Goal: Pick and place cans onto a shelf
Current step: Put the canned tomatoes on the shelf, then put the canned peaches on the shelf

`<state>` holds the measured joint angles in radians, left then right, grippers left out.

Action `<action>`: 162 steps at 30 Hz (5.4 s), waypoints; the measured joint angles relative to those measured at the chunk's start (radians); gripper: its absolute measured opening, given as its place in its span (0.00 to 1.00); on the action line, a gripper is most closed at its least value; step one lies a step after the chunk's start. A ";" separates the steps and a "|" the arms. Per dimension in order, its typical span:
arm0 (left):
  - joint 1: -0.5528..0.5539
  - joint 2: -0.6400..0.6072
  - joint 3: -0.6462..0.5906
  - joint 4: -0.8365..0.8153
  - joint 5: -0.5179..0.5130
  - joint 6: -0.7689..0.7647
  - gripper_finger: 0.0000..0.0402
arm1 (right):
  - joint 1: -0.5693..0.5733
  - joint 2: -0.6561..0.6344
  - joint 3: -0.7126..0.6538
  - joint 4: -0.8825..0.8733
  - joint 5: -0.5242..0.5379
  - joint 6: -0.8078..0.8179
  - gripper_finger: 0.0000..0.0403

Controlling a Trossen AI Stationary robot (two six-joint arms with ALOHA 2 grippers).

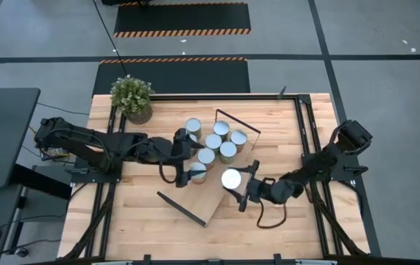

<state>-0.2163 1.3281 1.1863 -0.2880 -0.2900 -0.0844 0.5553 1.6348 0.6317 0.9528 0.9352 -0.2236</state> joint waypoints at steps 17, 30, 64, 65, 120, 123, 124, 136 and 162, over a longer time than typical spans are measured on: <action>-0.023 0.011 0.000 -0.022 -0.005 -0.009 0.98 | -0.155 0.343 -0.037 0.337 -0.068 0.241 0.83; -0.023 0.011 0.000 -0.041 -0.005 -0.037 0.98 | -0.169 0.388 -0.006 0.323 -0.013 0.248 0.93; -0.035 0.011 0.000 -0.110 -0.004 -0.087 0.98 | 0.123 0.130 0.023 -0.298 0.347 0.158 0.96; -0.035 0.011 0.000 -0.115 -0.004 -0.088 0.98 | 0.113 0.130 0.016 -0.320 0.330 0.198 0.96; 0.366 0.012 -0.341 -0.292 0.148 -0.016 0.98 | 0.100 -0.182 0.000 -0.665 -0.029 0.352 0.89; 0.400 0.012 -0.406 -0.185 0.219 -0.005 0.98 | 0.093 -0.182 0.000 -0.665 -0.023 0.351 0.89; 0.407 0.012 -0.424 -0.144 0.234 0.003 0.98 | 0.090 -0.182 0.000 -0.663 -0.021 0.351 0.89; 0.461 0.014 -0.556 0.187 0.272 0.093 0.98 | 0.084 -0.182 0.000 -0.633 -0.021 0.333 0.89; 0.462 0.113 -0.607 0.426 0.250 0.097 0.97 | 0.083 -0.180 0.001 -0.603 -0.021 0.317 0.89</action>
<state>0.2459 1.4406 0.5797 0.1379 -0.0398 0.0124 0.6384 1.4544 0.6323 0.3495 0.9146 0.0937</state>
